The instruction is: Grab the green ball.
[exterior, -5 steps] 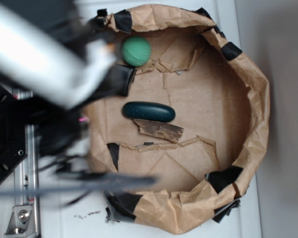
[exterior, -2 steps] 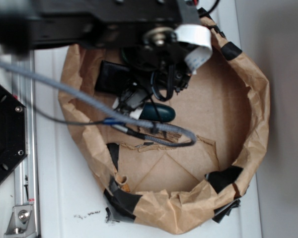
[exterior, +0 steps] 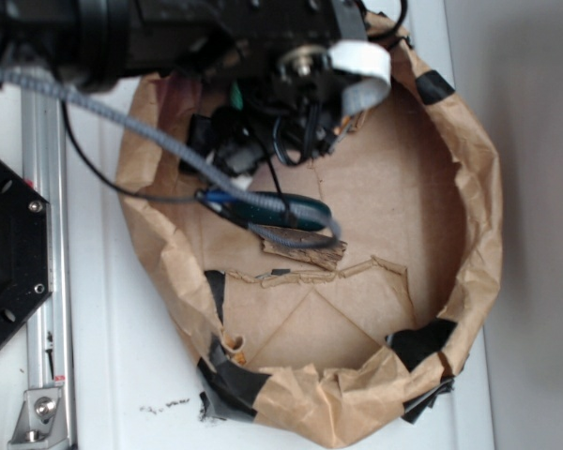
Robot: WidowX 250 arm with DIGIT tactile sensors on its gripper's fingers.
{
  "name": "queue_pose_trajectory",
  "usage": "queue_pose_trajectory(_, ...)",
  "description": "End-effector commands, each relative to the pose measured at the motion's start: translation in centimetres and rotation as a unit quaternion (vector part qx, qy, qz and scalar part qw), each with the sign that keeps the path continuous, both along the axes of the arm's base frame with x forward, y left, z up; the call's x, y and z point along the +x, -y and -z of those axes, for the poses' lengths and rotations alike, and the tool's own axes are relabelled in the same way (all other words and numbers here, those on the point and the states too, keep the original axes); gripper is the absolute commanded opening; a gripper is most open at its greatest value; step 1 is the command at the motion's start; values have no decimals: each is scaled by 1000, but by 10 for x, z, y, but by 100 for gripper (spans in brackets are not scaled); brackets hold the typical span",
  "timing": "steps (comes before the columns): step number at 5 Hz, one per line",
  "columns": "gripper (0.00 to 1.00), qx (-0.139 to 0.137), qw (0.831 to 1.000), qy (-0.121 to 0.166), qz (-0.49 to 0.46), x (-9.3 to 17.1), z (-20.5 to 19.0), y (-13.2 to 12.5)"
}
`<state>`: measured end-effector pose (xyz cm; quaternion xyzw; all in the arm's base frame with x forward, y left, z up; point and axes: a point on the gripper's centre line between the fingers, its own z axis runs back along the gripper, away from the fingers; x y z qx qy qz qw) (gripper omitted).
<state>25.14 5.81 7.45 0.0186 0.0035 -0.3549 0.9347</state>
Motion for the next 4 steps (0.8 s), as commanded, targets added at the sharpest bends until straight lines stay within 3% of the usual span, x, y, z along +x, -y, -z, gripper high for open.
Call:
queue_pose_trajectory(1, 100, 45, 998, 19, 37, 1, 5, -21)
queue_pose_trajectory(2, 100, 68, 996, 26, 53, 1, 6, -34)
queue_pose_trajectory(3, 100, 81, 994, 54, 49, 13, -2, -41)
queue_pose_trajectory(4, 100, 107, 989, 73, 70, 21, 3, -36)
